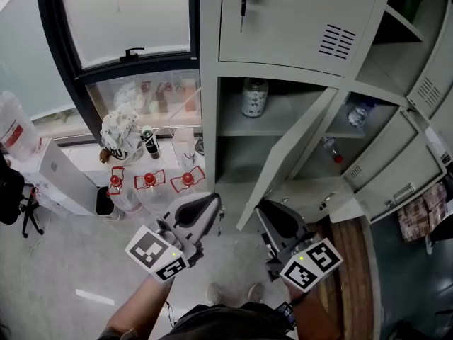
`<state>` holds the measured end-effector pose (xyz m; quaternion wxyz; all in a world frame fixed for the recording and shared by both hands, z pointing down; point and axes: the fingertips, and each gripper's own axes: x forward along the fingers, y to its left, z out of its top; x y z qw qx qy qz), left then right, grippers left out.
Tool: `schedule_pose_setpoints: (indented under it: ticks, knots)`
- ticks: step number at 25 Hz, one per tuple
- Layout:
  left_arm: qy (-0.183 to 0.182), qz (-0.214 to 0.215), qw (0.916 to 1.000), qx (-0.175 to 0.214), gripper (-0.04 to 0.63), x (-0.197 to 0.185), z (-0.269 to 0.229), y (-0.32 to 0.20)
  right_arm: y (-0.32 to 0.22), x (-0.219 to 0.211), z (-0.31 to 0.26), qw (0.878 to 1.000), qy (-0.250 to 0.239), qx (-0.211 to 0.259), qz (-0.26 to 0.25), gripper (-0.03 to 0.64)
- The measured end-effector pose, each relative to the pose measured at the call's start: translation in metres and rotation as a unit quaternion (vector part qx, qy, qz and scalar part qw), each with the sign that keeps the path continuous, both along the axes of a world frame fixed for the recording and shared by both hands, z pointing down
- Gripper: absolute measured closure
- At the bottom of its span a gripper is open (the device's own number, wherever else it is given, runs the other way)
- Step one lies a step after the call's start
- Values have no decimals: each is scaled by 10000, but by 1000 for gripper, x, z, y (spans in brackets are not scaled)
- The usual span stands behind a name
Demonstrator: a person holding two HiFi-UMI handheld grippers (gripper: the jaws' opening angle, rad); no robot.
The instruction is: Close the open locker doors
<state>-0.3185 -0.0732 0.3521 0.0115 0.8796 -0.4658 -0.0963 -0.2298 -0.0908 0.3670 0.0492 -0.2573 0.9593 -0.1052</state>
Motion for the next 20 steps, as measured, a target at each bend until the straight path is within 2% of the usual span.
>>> schedule_pose_setpoints:
  ticks: [20]
  knots:
    - [-5, -332, 9994, -48, 586, -24, 5, -13, -22, -36, 1, 9993, 77, 26, -375, 558]
